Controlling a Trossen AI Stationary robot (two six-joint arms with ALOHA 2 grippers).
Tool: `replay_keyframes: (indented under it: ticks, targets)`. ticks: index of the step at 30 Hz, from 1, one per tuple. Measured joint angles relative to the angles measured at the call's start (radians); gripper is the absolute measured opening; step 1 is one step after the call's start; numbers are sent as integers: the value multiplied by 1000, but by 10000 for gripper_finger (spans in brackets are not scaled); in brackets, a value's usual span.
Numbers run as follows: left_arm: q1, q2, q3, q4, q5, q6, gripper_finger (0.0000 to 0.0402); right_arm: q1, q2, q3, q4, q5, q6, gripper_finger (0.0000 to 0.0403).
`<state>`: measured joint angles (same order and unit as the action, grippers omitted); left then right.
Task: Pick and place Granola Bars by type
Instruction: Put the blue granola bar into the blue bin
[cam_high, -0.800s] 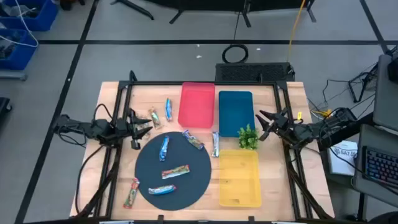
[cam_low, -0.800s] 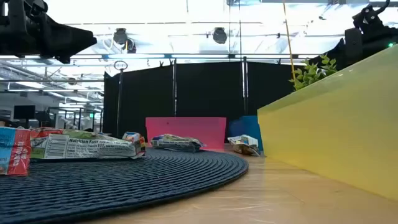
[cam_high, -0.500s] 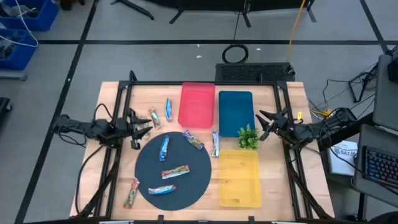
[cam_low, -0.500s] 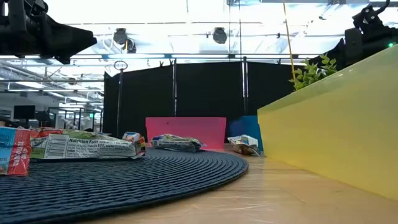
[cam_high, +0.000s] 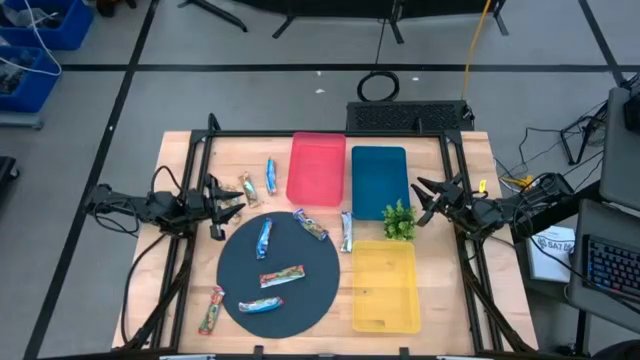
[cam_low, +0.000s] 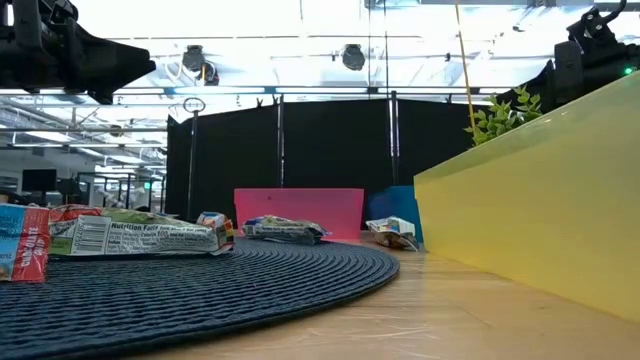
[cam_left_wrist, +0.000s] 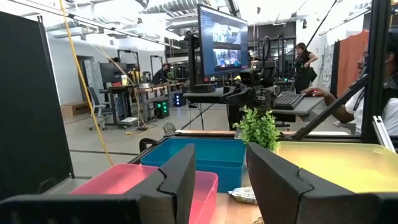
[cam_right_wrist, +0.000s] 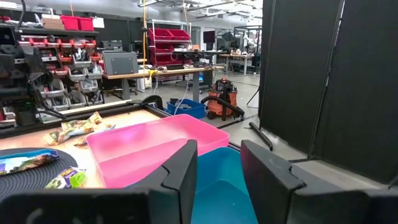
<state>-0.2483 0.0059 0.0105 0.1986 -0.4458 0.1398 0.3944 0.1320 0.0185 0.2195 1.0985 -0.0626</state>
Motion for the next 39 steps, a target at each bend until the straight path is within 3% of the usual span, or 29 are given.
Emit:
replay_keyframes:
  ticks: [11,16,19,23,32,39]
  targets:
    - [0,0,0,17,0,-23,149,0,0,0,14,-5,-2,116]
    - [-3,3,32,10,0,-139,149,0,8,29,139,-215,-171,116]
    - [-16,41,104,-58,0,-183,149,0,55,108,126,-208,-188,116]
    - [-27,167,260,-107,-15,-169,149,-1,169,292,99,-211,-191,116]
    - [-28,540,677,-300,-81,-171,149,-23,604,705,-2,-211,-180,117]
    - [-28,744,863,-299,-169,-227,149,-75,927,955,-10,-210,79,117]
